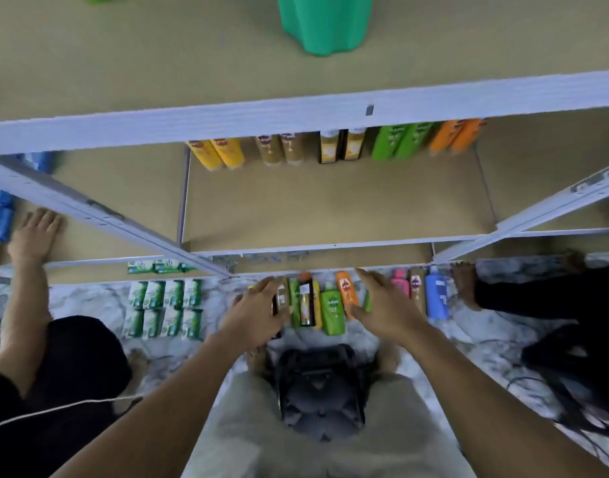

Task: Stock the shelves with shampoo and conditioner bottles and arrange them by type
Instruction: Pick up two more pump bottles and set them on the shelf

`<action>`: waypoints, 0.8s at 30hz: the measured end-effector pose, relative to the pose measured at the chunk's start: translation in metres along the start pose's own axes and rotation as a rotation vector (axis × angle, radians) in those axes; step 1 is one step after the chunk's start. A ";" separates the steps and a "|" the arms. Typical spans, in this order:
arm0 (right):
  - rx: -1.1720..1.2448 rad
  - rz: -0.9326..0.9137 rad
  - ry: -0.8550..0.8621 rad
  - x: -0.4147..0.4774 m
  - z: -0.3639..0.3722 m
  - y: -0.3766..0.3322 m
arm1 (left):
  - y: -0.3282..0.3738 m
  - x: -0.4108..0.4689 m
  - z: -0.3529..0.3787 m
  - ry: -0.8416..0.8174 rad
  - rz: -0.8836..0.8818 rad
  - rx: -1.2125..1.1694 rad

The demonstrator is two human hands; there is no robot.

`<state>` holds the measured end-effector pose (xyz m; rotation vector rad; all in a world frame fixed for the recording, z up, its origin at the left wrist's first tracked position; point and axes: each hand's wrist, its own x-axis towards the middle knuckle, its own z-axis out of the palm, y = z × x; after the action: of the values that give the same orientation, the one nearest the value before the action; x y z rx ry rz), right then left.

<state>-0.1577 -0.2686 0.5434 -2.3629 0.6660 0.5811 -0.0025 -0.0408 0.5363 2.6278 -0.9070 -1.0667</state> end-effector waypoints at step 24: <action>0.216 0.177 -0.102 0.303 0.384 0.238 | -0.160 0.304 0.372 0.012 -0.125 -0.274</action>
<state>-0.1528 -0.2770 -0.0005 -2.0741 0.8526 0.6658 -0.0081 -0.0656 0.0312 2.4846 -0.5543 -1.1144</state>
